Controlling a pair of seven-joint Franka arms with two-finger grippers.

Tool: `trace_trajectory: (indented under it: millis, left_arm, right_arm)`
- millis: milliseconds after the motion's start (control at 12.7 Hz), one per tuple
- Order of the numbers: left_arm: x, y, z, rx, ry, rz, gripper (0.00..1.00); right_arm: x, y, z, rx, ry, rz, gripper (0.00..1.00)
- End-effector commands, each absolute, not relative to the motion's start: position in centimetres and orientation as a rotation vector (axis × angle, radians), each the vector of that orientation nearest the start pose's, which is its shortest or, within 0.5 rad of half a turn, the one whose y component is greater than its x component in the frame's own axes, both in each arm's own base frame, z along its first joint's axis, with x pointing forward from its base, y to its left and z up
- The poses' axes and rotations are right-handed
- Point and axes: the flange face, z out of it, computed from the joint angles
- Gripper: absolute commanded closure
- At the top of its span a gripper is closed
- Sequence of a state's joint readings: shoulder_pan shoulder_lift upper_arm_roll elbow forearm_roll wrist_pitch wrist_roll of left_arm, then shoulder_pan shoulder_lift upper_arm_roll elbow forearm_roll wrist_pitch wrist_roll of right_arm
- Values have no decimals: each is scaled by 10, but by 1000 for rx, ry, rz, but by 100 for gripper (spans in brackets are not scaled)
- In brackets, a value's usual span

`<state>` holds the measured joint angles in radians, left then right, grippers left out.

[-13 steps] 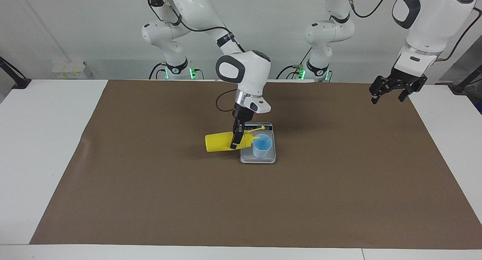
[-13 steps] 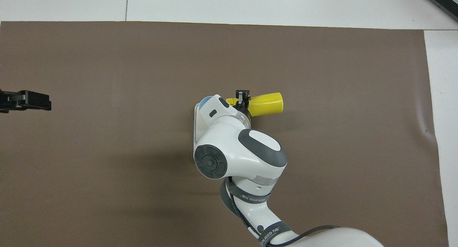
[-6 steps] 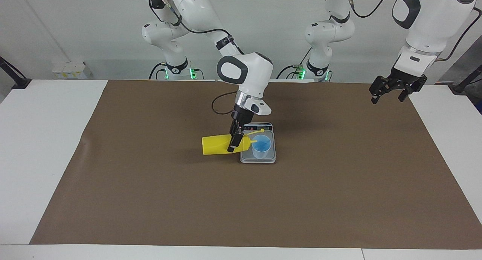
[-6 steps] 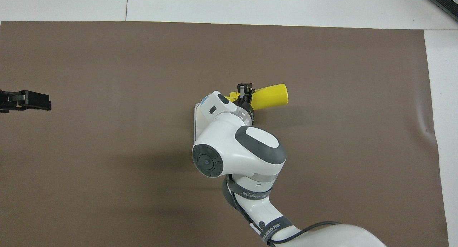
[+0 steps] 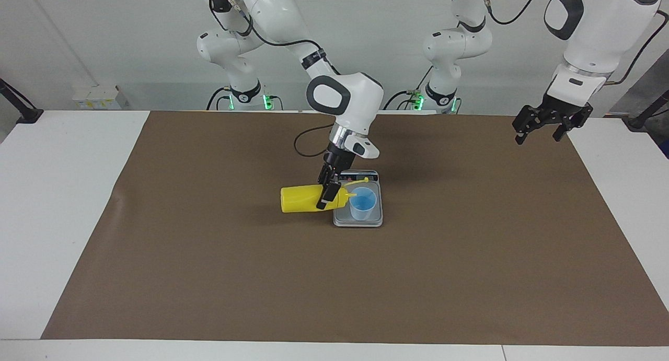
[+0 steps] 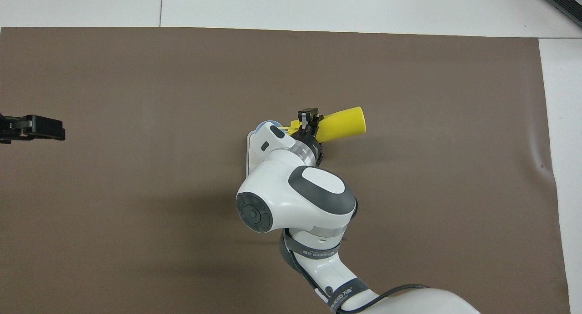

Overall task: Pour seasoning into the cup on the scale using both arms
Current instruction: 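Tilt the yellow bottle nozzle-down into the blue cup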

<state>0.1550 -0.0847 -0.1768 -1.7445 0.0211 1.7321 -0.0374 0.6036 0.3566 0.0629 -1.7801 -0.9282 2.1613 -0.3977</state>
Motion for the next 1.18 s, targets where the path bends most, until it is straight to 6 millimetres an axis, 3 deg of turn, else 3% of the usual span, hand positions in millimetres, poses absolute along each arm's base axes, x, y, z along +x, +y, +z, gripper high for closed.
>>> trace_trajectory:
  millis: [0, 709, 1102]
  left_arm:
    - [534, -11, 606, -3092, -21, -106, 0]
    - [534, -11, 606, -3092, -24, -106, 0]
    - [534, -10, 606, -3092, -24, -106, 0]
  right_arm:
    - [538, 375, 378, 1627, 1694, 127, 99]
    - [534, 384, 382, 1610, 1695, 139, 99]
    - [543, 374, 394, 1767, 1696, 224, 94]
